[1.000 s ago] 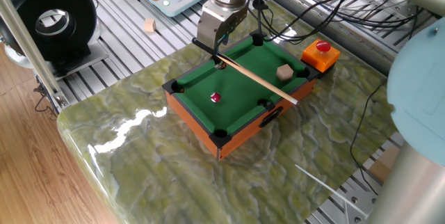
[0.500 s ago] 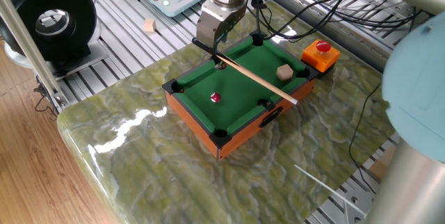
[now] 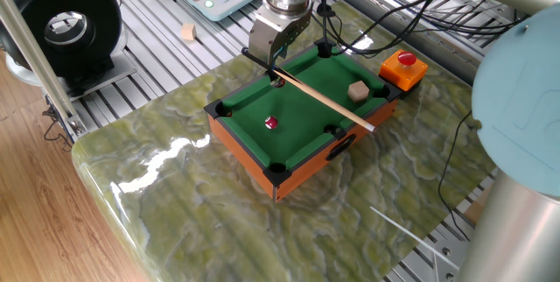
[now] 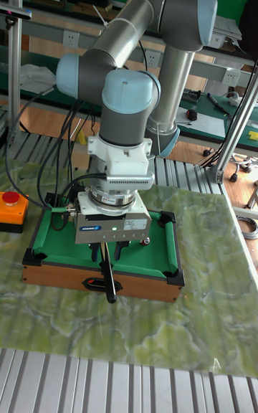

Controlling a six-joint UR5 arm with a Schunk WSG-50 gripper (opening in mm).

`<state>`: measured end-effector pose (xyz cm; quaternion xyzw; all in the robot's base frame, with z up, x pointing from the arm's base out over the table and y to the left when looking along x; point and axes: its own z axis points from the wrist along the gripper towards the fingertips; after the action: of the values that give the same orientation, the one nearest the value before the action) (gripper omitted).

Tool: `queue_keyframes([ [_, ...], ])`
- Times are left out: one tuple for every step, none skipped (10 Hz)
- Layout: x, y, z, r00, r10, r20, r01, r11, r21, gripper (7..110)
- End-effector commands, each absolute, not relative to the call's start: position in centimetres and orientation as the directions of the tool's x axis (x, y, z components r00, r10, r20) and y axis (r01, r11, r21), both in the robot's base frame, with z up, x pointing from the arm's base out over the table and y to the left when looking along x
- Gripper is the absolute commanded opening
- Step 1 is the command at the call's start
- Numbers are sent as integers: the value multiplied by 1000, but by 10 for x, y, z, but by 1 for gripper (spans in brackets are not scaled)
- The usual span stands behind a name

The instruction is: Hit the pool ball

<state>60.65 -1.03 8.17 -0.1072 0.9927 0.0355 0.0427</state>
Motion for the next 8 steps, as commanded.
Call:
queue_keyframes([
  [596, -10, 78, -983, -165, -76, -172, 981, 89, 44],
  [595, -14, 71, -984, -163, -75, -169, 983, 78, 44],
  [596, -19, 66, -984, -164, -75, -169, 984, 59, 44],
  [596, -18, 65, -984, -161, -76, -166, 984, 59, 44],
  [597, -18, 65, -984, -160, -76, -164, 985, 60, 44],
  [597, -17, 66, -984, -159, -78, -164, 985, 61, 44],
  [597, -17, 66, -984, -159, -80, -164, 985, 61, 44],
  [598, -17, 65, -985, -156, -79, -161, 985, 61, 44],
])
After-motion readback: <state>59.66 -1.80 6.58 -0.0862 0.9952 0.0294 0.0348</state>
